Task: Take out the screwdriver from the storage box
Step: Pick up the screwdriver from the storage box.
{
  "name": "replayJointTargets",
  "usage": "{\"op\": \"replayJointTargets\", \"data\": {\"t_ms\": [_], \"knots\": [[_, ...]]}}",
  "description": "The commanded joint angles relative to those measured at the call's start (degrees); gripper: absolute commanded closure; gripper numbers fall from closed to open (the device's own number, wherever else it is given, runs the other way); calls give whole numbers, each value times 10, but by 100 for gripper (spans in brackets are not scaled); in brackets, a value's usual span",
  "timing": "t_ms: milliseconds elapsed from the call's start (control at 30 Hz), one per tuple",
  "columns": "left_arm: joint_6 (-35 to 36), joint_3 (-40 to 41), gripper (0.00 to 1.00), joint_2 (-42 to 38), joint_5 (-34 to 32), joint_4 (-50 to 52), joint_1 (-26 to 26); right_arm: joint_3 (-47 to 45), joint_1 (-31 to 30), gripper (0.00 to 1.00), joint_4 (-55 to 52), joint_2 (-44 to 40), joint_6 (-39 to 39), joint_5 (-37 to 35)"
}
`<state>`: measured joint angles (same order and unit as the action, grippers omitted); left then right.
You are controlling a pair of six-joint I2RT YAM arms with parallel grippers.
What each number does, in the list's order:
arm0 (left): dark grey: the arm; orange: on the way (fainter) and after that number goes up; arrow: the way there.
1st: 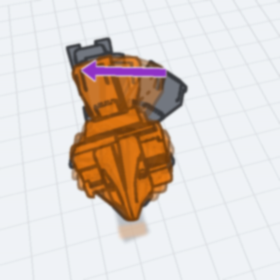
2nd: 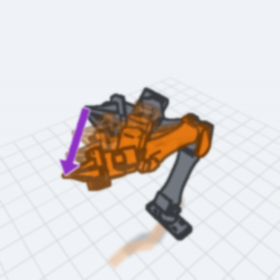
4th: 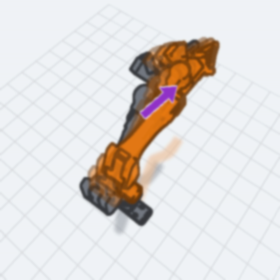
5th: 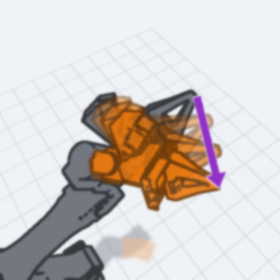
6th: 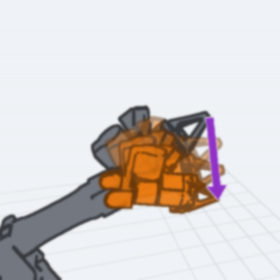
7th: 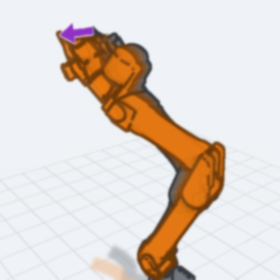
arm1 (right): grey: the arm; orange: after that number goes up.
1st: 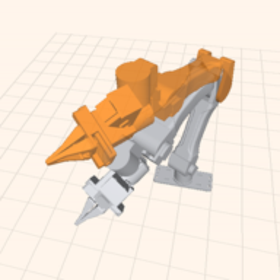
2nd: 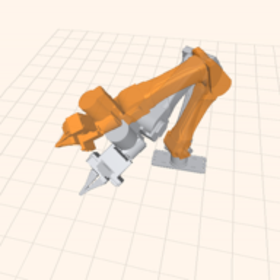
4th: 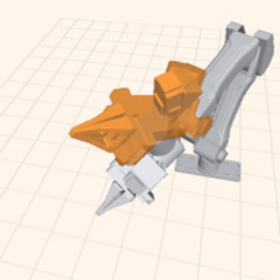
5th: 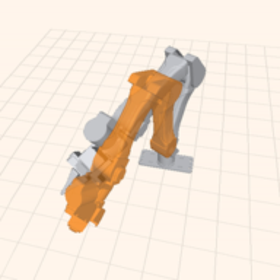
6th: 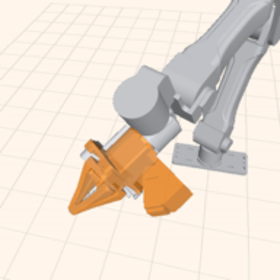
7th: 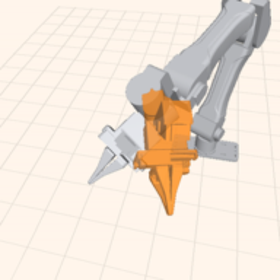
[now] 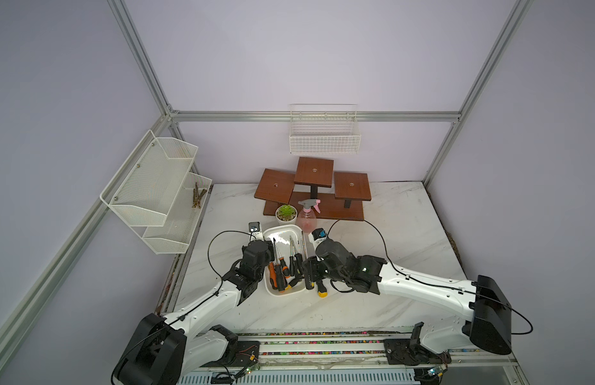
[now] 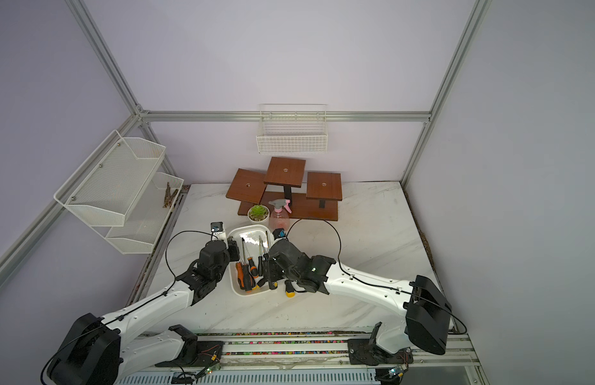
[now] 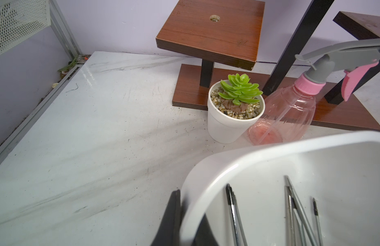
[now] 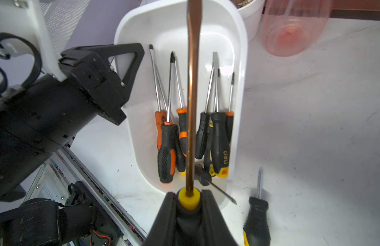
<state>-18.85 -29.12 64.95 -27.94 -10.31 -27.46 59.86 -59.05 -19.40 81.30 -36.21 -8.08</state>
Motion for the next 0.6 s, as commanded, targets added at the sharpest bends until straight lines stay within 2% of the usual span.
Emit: {"op": "replayJointTargets", "data": {"t_ms": [0, 167, 567], "knots": [[4, -15, 100, 0, -9, -42, -2, -32, -1, 100, -20, -22, -10, -35], [4, -15, 100, 2, -7, -41, -2, -54, 0, 100, -60, -32, -34, -59], [5, -21, 100, 11, -6, -40, -2, -100, 17, 100, -49, -69, -44, -52]]}}
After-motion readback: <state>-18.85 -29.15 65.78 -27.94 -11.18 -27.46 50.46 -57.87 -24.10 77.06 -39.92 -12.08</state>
